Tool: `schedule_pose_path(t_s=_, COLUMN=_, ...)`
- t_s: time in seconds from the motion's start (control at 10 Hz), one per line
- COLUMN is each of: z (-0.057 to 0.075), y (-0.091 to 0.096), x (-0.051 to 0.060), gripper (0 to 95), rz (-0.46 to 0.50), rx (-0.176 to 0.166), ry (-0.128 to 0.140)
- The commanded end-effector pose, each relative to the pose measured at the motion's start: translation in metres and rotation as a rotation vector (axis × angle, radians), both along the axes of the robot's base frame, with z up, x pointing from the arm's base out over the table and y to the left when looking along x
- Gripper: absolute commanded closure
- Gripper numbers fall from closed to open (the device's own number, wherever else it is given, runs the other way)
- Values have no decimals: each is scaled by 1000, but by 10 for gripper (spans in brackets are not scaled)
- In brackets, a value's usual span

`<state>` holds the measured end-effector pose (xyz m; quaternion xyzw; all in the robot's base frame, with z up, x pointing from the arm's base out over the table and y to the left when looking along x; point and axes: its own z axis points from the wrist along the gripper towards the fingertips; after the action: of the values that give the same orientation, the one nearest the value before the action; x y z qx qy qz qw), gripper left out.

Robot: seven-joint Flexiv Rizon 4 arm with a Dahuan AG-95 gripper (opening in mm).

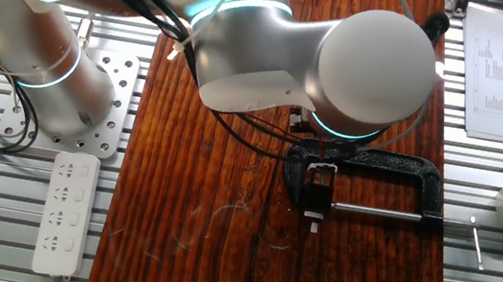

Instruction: Insert the pencil into the pencil sharpener

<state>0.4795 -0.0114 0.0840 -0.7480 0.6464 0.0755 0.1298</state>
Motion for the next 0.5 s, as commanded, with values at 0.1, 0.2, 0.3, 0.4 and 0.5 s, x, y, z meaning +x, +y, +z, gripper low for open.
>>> schedule_pose_path(t_s=0.1, z=1, y=3, x=1, gripper=950, rz=-5, rx=-2, ry=1)
schedule_pose_path(t_s=0.2, z=3, y=3, x=1, gripper=950, rz=-1, rx=-6, ry=2)
schedule_pose_path(t_s=0.3, z=3, y=3, x=1, gripper=950, rz=-1, rx=-5, ry=3)
schedule_pose_path(t_s=0.4, z=3, y=3, x=1, gripper=950, rz=3, rx=-3, ry=2)
schedule_pose_path(t_s=0.5, z=3, y=2, x=1, gripper=950, rz=5, rx=-3, ry=-1)
